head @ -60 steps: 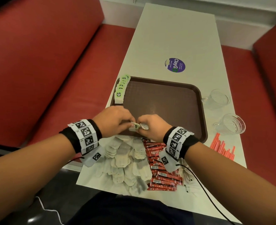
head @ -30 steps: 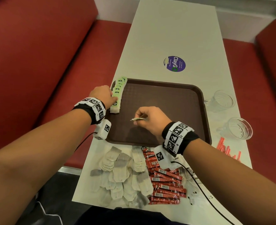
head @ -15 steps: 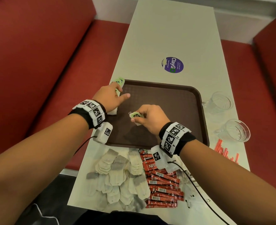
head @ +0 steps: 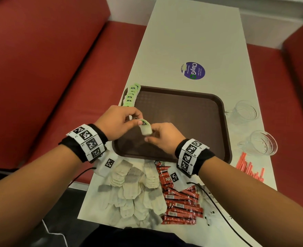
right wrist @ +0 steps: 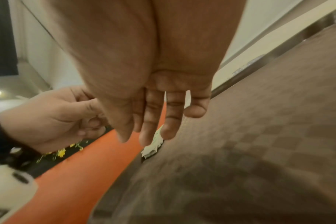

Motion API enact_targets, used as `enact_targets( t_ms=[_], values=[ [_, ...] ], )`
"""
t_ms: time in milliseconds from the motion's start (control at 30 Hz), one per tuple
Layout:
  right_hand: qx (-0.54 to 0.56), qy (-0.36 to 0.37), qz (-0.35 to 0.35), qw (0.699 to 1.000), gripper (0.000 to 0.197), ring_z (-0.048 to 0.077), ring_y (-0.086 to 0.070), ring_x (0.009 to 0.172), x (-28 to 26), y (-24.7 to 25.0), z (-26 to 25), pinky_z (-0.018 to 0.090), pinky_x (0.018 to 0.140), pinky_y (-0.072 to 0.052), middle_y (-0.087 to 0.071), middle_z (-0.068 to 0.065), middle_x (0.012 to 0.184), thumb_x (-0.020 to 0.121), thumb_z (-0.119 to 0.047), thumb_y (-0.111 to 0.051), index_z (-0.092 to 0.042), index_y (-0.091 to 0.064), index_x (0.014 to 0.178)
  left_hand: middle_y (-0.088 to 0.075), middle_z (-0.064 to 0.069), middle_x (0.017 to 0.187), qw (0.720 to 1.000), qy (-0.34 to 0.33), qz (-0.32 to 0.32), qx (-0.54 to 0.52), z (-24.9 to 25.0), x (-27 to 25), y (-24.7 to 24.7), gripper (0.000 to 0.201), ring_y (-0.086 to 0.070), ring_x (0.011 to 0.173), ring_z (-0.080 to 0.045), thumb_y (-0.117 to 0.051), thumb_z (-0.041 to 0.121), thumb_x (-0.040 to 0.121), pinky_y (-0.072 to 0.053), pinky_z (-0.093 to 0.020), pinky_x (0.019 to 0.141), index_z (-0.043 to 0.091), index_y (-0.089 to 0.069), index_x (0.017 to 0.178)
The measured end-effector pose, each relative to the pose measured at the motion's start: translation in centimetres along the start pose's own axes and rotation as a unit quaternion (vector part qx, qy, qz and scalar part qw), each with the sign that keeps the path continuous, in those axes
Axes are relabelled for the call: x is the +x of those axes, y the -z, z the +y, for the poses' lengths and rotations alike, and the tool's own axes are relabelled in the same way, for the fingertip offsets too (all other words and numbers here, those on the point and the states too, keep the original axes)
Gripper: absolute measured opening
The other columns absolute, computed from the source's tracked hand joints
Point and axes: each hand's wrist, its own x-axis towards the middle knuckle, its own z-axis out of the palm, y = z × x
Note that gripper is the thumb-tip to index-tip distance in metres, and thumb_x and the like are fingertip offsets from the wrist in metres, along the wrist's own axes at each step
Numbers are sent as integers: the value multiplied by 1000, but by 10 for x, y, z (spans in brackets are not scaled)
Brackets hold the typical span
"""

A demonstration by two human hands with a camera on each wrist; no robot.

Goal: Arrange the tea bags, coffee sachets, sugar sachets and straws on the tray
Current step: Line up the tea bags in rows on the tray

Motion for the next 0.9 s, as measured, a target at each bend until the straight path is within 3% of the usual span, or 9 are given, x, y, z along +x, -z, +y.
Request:
enact_targets(
  t_ms=[133,233,300,433,500,600,667,900],
  values=[
    [-51,13,-152,987,34,-7,-61,78,-14,-3,6,14,75,-45,-72,-16,93,82,-31,-80,-29,-69,113,-60,16,63,995,67,-27,67,-18,5,14,4,-50,57,-1,-73,33,88,-33,-12,55,30,-70,87],
    [-95,27,-229,968,32,-1,-67,86,-23,-7,2,23,83,-54,-74,-15,97,79,-30,-82,-28,-73,109,-67,14,76,967,128,-159,154,-36,13,18,7,-57,71,-3,-71,36,88,-37,-19,60,31,-68,87],
    [-131,32,-245,960,28,2,-66,86,-28,-10,-2,25,82,-54,-74,-14,99,77,-34,-83,-28,-76,103,-64,14,81,945,154,-211,197,-45,19,14,8,-57,76,-7,-71,36,89,-37,-21,60,31,-68,93],
    [-182,39,-258,948,15,9,-65,86,-32,-14,-4,34,82,-57,-74,-10,103,76,-32,-80,-28,-77,90,-67,6,95,952,193,-125,203,-56,37,11,14,-60,89,-16,-70,34,90,-46,-29,76,27,-69,102],
    [-191,38,-265,944,21,11,-65,92,-33,-16,-4,33,85,-55,-71,-10,110,75,-32,-82,-29,-75,95,-68,4,98,955,198,-90,204,-60,47,12,15,-61,93,-18,-69,34,91,-49,-32,80,28,-70,104],
    [-208,45,-275,937,33,14,-62,100,-35,-20,-4,32,88,-52,-65,-9,120,74,-31,-84,-29,-72,105,-67,5,92,956,200,-90,197,-63,56,11,16,-60,88,-16,-71,35,90,-44,-28,72,28,-71,104],
    [-219,54,-275,935,33,15,-61,101,-35,-23,-5,33,88,-52,-64,-10,121,75,-29,-84,-28,-72,106,-66,5,91,957,197,-90,192,-66,59,8,18,-60,86,-16,-72,34,89,-42,-26,73,26,-73,105],
    [-218,51,-250,942,21,13,-67,88,-33,-23,-6,36,82,-57,-73,-12,104,76,-28,-75,-28,-76,97,-66,8,93,958,218,-53,180,-72,63,2,19,-61,86,-15,-75,40,84,-46,-29,70,30,-68,98]
  ],
)
